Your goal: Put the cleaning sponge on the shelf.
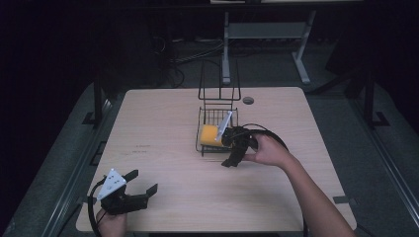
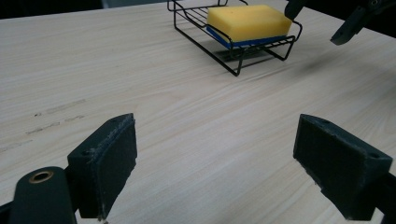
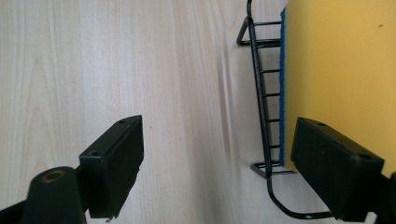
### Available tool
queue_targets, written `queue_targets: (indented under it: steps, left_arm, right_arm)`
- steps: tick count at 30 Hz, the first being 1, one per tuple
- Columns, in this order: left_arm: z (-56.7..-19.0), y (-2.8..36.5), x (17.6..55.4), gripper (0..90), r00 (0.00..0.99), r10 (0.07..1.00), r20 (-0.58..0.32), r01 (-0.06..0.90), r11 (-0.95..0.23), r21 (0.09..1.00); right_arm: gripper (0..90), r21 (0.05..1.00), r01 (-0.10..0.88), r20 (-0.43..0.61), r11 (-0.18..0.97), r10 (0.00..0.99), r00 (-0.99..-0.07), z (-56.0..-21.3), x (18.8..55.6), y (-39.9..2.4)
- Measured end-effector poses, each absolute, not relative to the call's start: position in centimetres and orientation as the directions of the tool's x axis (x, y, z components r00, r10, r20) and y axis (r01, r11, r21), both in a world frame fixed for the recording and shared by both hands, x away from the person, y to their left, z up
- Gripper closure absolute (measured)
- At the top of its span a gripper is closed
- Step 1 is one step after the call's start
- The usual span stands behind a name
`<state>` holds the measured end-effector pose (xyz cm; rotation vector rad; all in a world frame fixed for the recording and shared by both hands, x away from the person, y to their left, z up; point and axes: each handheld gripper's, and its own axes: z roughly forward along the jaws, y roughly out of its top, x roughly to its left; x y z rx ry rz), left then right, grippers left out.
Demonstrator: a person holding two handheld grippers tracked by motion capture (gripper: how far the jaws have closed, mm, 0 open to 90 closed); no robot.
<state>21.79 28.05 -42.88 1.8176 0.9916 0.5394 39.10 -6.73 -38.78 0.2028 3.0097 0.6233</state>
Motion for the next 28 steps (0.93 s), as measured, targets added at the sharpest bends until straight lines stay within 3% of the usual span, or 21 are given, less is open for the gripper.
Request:
queue_targets:
  steps: [28]
  left_arm:
    - [-42.8,27.9,21.5,12.8,0.581,0.812,-0.048,0.386,-0.223,0.895]
  right_arm:
    - [16.2,0.41,0.143,-0.045,0.901,0.177,-0.983,-40.6,33.8,-10.9]
